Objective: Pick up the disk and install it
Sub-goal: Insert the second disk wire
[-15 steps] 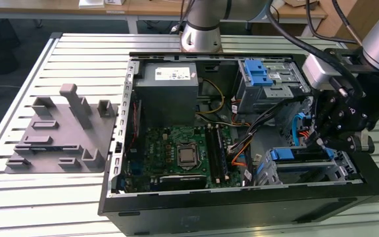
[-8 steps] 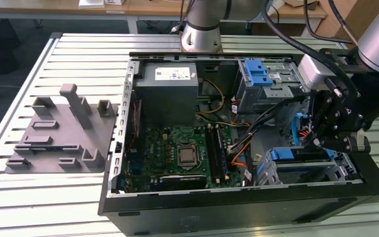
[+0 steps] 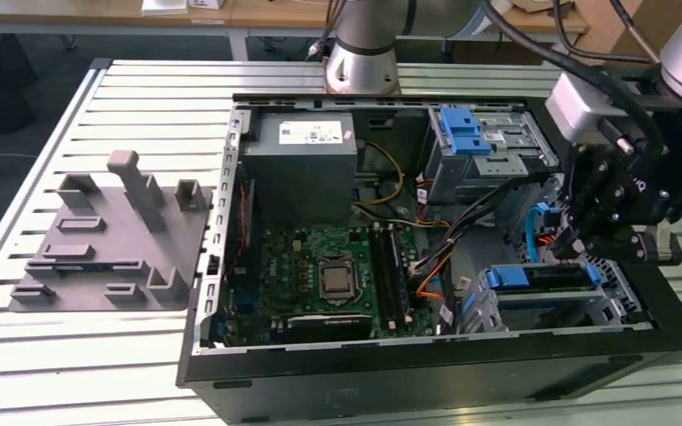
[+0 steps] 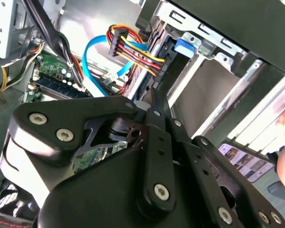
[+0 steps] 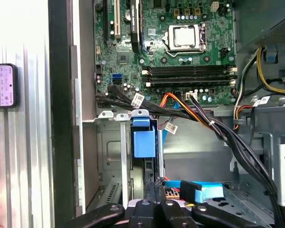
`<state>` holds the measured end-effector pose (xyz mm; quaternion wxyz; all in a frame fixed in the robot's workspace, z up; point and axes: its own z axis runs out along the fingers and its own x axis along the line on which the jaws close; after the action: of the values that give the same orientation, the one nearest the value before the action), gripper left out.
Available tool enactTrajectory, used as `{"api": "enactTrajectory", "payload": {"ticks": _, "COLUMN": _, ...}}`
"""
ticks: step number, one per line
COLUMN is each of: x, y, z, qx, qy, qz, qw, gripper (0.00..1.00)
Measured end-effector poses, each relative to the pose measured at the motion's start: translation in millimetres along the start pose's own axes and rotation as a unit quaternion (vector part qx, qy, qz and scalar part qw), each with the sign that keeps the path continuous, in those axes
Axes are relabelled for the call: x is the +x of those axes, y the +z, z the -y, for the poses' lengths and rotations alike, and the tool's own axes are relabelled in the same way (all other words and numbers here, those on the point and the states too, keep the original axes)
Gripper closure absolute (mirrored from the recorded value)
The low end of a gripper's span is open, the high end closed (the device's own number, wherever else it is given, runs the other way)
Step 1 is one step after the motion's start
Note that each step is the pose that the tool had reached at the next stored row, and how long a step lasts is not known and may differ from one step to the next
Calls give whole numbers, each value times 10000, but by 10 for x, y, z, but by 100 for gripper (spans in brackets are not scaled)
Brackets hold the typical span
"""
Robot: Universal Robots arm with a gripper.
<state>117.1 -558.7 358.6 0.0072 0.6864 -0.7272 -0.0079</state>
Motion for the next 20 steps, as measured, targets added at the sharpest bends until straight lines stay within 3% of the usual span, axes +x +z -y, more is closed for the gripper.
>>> {"api": "enactTrajectory", "payload": {"ticks": 4, "x": 1, "y": -74, "z": -14, "qx": 0, "qy": 0, "qz": 0, "qw": 10000, "gripper": 89}}
{"api": "enactTrajectory", "payload": {"ticks": 11, "x": 7, "y": -96, "z": -111, "qx": 21, "qy": 0, "qz": 3, "qw": 10000, "gripper": 89}}
{"api": "enactTrajectory", "payload": {"ticks": 20, "x": 3, "y": -286, "z": -134, "qx": 22, "qy": 0, "qz": 4, "qw": 10000, "gripper": 89}}
